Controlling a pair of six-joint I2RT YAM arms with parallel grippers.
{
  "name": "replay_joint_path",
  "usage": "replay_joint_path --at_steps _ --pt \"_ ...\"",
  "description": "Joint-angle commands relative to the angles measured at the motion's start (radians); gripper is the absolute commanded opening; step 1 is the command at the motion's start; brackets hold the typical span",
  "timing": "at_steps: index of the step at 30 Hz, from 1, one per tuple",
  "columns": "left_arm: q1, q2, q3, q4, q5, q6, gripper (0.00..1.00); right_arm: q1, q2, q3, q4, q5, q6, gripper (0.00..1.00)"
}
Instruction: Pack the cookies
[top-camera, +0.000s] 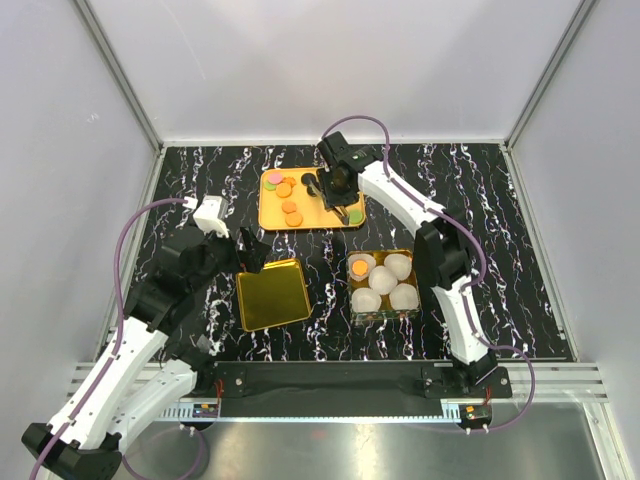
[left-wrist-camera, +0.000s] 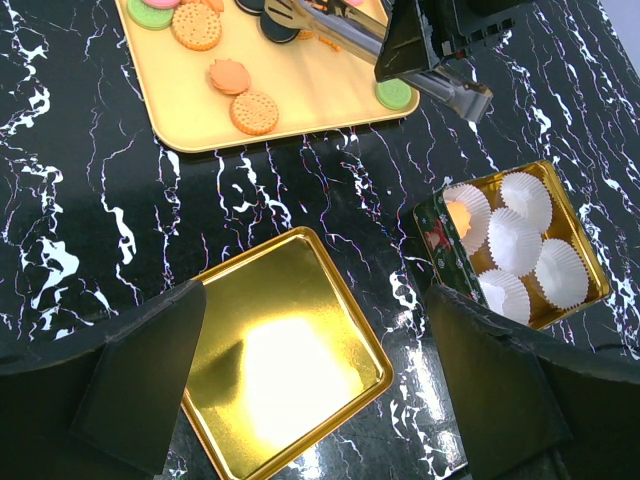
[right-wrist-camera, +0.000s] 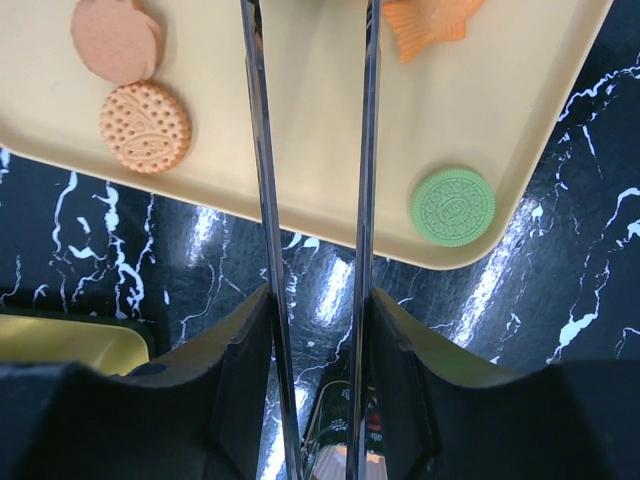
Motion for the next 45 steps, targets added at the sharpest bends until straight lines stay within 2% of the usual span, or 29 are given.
replay_joint_path --at_steps 1,8,25,45 --pt "0.008 -0.003 0.017 0.029 0.000 -0.003 0.99 0.017 -0.110 0.000 0.036 -0.031 0.017 0.48" --pt "0.013 -0.003 0.019 0.029 0.004 -0.003 0.99 0.020 -0.140 -0.029 0.039 -0.042 0.023 0.48" --pt "0.014 -0.005 0.017 0.029 0.007 -0.005 0.99 0.017 -0.069 0.057 -0.006 -0.048 0.020 0.48" --pt "0.016 -0.011 0.017 0.032 0.012 -0.005 0.99 0.014 -0.035 0.060 -0.032 -0.053 0.032 0.48"
